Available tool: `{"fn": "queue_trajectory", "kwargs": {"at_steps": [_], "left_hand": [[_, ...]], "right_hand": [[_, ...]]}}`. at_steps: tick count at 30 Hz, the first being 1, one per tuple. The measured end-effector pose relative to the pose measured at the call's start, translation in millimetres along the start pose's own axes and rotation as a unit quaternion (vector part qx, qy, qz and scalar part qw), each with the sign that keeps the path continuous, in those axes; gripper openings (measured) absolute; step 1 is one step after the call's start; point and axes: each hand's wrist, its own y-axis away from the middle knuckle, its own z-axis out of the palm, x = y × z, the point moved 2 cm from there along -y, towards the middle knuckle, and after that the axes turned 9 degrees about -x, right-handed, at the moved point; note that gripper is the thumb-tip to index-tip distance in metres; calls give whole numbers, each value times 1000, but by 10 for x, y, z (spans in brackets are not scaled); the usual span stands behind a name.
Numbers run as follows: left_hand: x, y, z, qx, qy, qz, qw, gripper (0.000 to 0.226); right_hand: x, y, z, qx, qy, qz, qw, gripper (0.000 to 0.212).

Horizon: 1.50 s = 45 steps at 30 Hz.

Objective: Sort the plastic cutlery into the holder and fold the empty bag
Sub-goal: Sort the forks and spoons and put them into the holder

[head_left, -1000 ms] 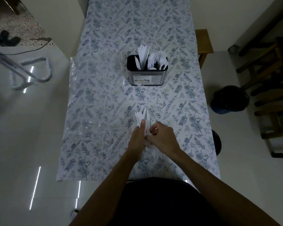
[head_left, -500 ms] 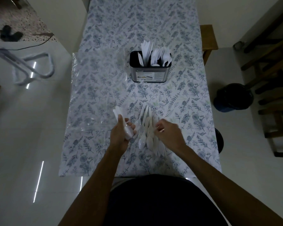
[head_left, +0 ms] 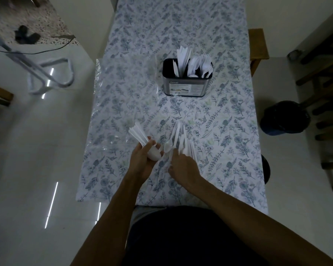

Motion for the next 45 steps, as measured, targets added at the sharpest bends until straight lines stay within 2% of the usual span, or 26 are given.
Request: {"fn": "queue_trajectory", "kwargs": {"at_steps": [5,7,10,12,15,17,20,21,24,26,28,30,32,33,39,41,43,45], "left_hand": [[-89,21,35,-9,-4,-4,1000,9],[-111,29,35,-10,-25,-2,1000,11],[-121,24,-26,1,-39,-2,999,16],[-125,15,-59,11,-44,2,999,15],[-145,34,-33,39,-55,-12,998,17],[-169,29,7,38,-73,-17,996,27],[-190,22,81,-16,-115,-16,993,57],[-195,28,101,-39,-126,-17,991,59],[-174,40,80,-33,-146,-11,989,37],[-126,52,13,10,-137,-3,991,24],[-76,58,-65,36,-128,4,991,15],[-42,70,-125,45,-119,-5,992,17],[-25,86,-164,62,-100,-19,993,25],[-10,101,-170,69,-85,-24,994,25],[76,170,-199,75,-24,-28,996,11],[57,171,-182,79,-38,-35,996,11],[38,167,-126,78,-63,-43,994,17],[-2,143,-23,53,-71,-51,995,36]], "right_hand": [[65,38,-44,2,-60,46,997,65],[76,14,-96,-4,-81,78,994,59],[195,-37,-224,10,-170,147,974,57],[287,-33,-366,5,-220,159,962,55],[291,50,-561,19,-291,135,947,31],[145,126,-668,24,-316,89,944,21],[-148,219,-695,-23,-337,19,941,16],[-216,230,-679,-49,-345,-3,937,15],[-244,177,-684,-95,-373,-50,921,11],[-150,62,-741,-25,-368,-38,929,10],[-21,-139,-734,89,-244,-28,965,15],[1,-352,-586,92,-57,-52,993,23],[-8,-539,-344,63,80,-75,992,38],[-28,-592,-254,67,115,-87,987,36],[-87,-535,-252,224,147,-127,955,7],[-105,-398,-382,296,112,-129,940,9],[-163,-173,-552,355,72,-137,922,10],[-228,65,-642,369,48,-171,912,10]]}}
